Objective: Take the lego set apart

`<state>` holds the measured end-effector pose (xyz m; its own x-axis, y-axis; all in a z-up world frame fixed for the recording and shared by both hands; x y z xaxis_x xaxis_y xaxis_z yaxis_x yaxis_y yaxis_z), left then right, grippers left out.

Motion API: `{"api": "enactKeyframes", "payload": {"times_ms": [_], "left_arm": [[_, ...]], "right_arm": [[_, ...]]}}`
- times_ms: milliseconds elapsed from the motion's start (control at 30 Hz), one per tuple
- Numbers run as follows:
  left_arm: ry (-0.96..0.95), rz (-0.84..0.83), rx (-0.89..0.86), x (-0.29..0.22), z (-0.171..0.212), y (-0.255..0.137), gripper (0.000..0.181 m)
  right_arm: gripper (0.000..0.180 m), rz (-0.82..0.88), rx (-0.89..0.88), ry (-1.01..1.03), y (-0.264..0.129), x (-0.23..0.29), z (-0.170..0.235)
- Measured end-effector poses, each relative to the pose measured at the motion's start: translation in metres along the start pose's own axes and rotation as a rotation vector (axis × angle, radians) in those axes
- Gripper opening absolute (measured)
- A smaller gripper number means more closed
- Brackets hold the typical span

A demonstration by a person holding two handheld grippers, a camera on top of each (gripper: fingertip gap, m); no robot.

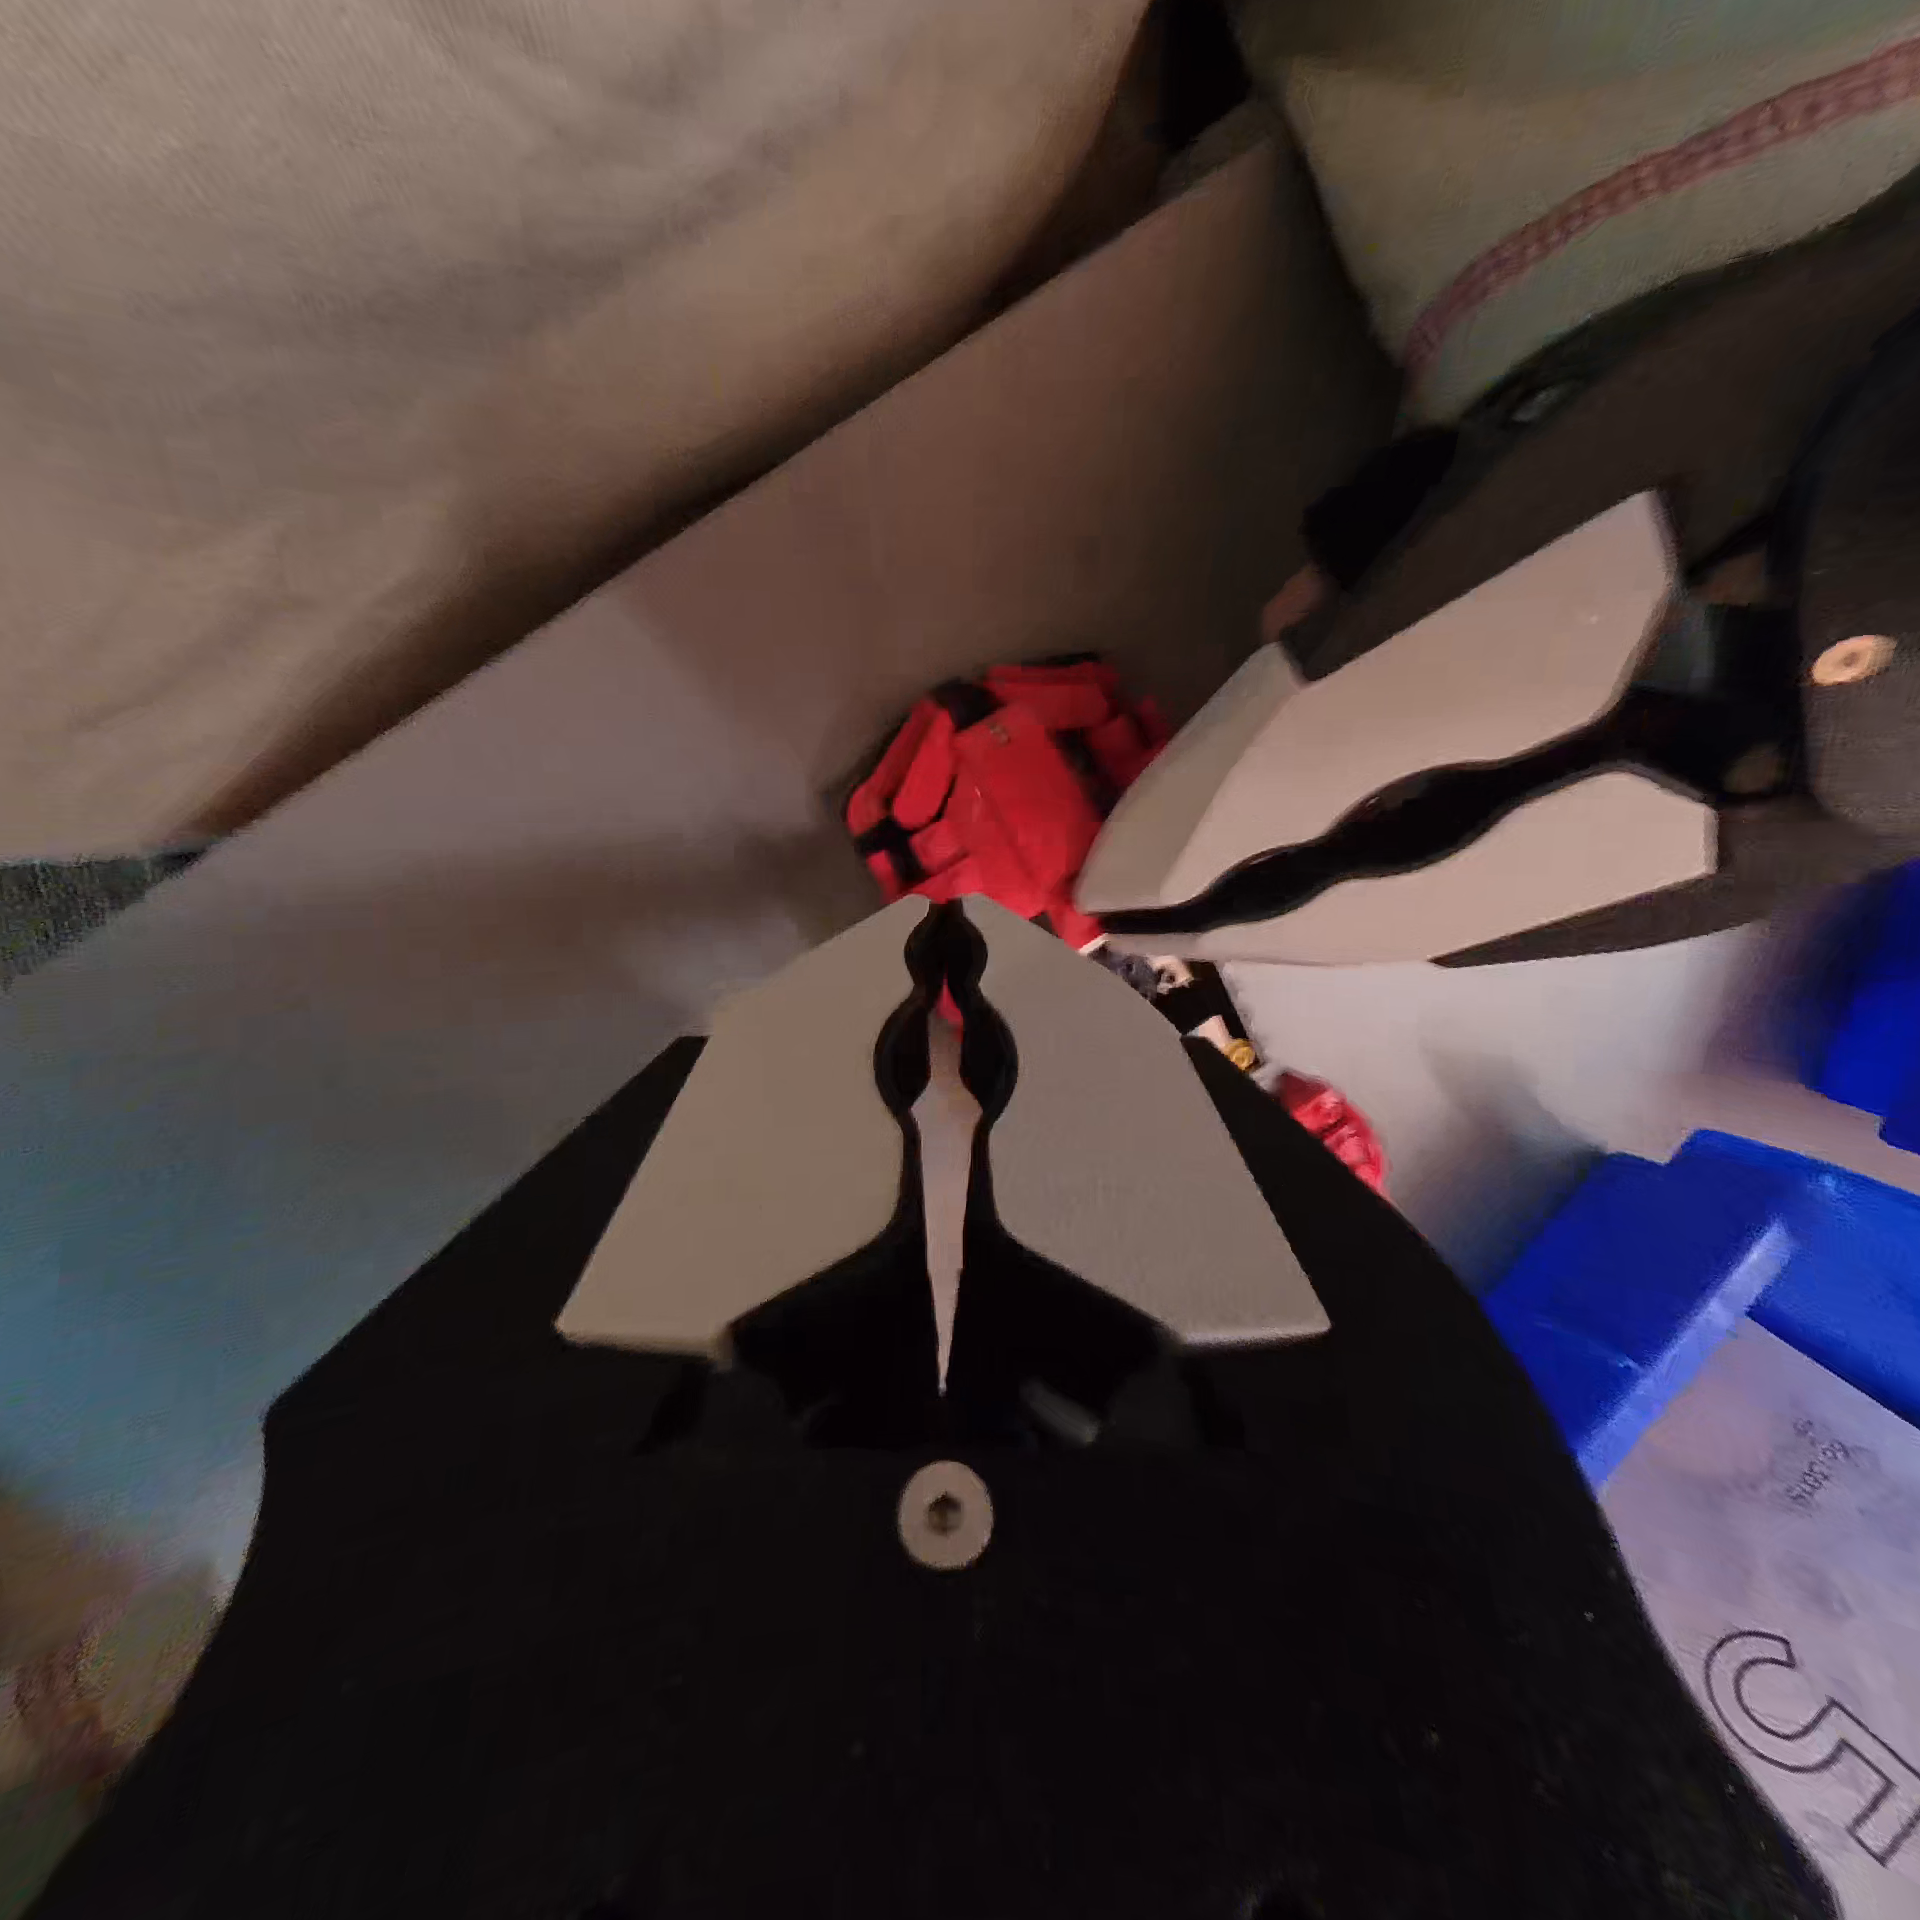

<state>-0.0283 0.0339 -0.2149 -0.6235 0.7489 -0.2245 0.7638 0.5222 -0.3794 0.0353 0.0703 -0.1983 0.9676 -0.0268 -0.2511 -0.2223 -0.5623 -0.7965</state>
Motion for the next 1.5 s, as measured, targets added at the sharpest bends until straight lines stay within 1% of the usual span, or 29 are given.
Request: {"api": "enactKeyframes", "payload": {"times_ms": [33,100,200,233,300,333,367,533,667,767,900,1033,1067,1133,1200,1267,1300,1333,1400,1500], "left_arm": [[-0.001,0.013,0.000,-0.001,0.000,0.000,0.005],[0.027,0.019,0.013,-0.004,0.000,0.000,0.005],[0.020,0.020,0.019,-0.004,0.000,0.000,0.006],[0.012,0.024,0.014,-0.003,0.001,0.000,0.007],[0.003,0.027,0.008,-0.003,0.001,0.000,0.008],[0.000,0.028,0.008,-0.003,0.001,0.000,0.008],[-0.003,0.031,0.008,-0.003,0.001,0.000,0.007],[-0.015,0.037,0.007,-0.002,0.001,0.001,0.008],[-0.021,0.041,0.002,-0.002,0.002,0.001,0.008],[-0.037,0.052,-0.003,-0.002,0.003,0.001,0.009],[-0.042,0.052,-0.011,0.000,0.003,0.001,0.009],[-0.050,0.056,-0.012,0.000,0.003,0.001,0.009],[-0.050,0.040,-0.016,0.002,0.002,0.001,0.009],[-0.046,0.039,-0.015,0.002,0.002,0.000,0.009],[-0.004,0.054,0.001,-0.001,0.002,0.001,0.009],[-0.011,0.065,0.010,-0.002,0.002,0.001,0.009],[-0.022,0.070,0.003,-0.001,0.002,0.001,0.009],[-0.032,0.078,-0.005,-0.001,0.003,0.001,0.008],[-0.040,0.083,-0.004,-0.001,0.003,0.001,0.009],[-0.039,0.080,-0.006,-0.001,0.003,0.001,0.009]], "right_arm": [[0.000,0.025,-0.001,-0.021,0.001,0.002,-0.001],[0.000,0.080,-0.025,-0.006,0.001,0.006,-0.003],[0.000,0.128,-0.089,0.062,-0.003,0.008,-0.003],[0.010,0.122,-0.109,0.068,-0.005,0.007,-0.004],[0.023,0.054,-0.094,0.084,-0.005,0.007,-0.004],[0.028,0.015,-0.059,0.075,-0.004,0.006,-0.002],[0.029,-0.022,-0.025,0.053,-0.002,0.004,-0.001],[0.019,-0.187,0.022,-0.027,0.004,-0.004,-0.005],[0.014,-0.291,0.034,0.045,0.005,-0.011,-0.004],[0.013,-0.326,0.043,0.017,0.006,-0.011,-0.006],[0.013,-0.216,0.017,-0.031,0.004,-0.006,-0.005],[0.013,-0.100,-0.018,-0.032,0.002,0.000,-0.003],[0.000,-0.131,-0.040,-0.037,0.001,0.006,-0.005],[0.000,-0.078,-0.028,-0.034,0.002,0.009,-0.002],[0.000,-0.037,-0.058,-0.001,0.000,0.011,-0.002],[0.000,-0.005,-0.102,0.060,-0.005,0.008,-0.001],[0.003,0.007,-0.126,0.093,-0.009,0.005,-0.002],[0.008,-0.010,-0.150,0.127,-0.011,0.002,-0.004],[0.014,-0.116,-0.163,0.204,-0.012,-0.002,-0.006],[0.017,-0.269,-0.090,0.253,-0.004,-0.010,-0.004]]}}
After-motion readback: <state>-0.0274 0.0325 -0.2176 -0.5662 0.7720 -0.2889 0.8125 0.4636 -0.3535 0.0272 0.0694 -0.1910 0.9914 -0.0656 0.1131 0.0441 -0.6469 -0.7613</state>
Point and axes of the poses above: each gripper's, where its closed fingertips meet, y out along the fingers, z out of its underside, x = y × z across the jaws, the point moved 5 cm from there along -y, back along the fingers, and after that the axes turned 12 degrees about -x, right-handed, at the moved point
